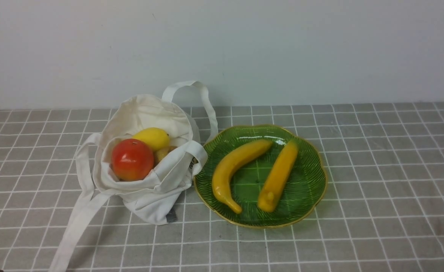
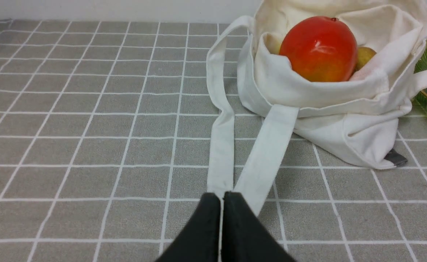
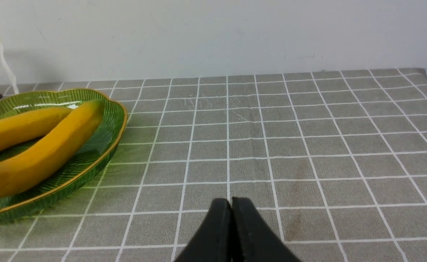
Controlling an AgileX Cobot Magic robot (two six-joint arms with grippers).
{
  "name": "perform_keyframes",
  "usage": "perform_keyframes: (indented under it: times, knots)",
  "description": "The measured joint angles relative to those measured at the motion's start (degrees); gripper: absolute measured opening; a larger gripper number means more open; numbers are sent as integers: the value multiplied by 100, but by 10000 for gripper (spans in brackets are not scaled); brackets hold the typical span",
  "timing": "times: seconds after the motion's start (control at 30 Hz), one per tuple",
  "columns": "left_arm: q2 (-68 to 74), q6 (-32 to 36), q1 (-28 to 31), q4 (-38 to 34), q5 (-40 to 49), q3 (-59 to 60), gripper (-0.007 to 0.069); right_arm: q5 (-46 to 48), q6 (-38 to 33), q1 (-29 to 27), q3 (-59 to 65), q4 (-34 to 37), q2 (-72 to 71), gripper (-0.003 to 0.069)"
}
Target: Take the fruit out of the bag on the grey coffee tablecloth and place them on the plate.
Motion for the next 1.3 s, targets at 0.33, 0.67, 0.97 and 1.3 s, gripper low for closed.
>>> perform_keyframes:
  times: [0.33, 0.67, 0.97, 1.3]
  knots:
    - [0, 130, -5, -7, 5, 0, -8, 0, 0, 0, 0, 0, 0, -15]
    - [0, 130, -5, -7, 5, 0, -8, 0, 0, 0, 0, 0, 0, -15]
    - [0, 134, -5, -7, 5, 0, -8, 0, 0, 0, 0, 0, 0, -15]
    - [0, 134, -5, -7, 5, 0, -8, 0, 0, 0, 0, 0, 0, -15]
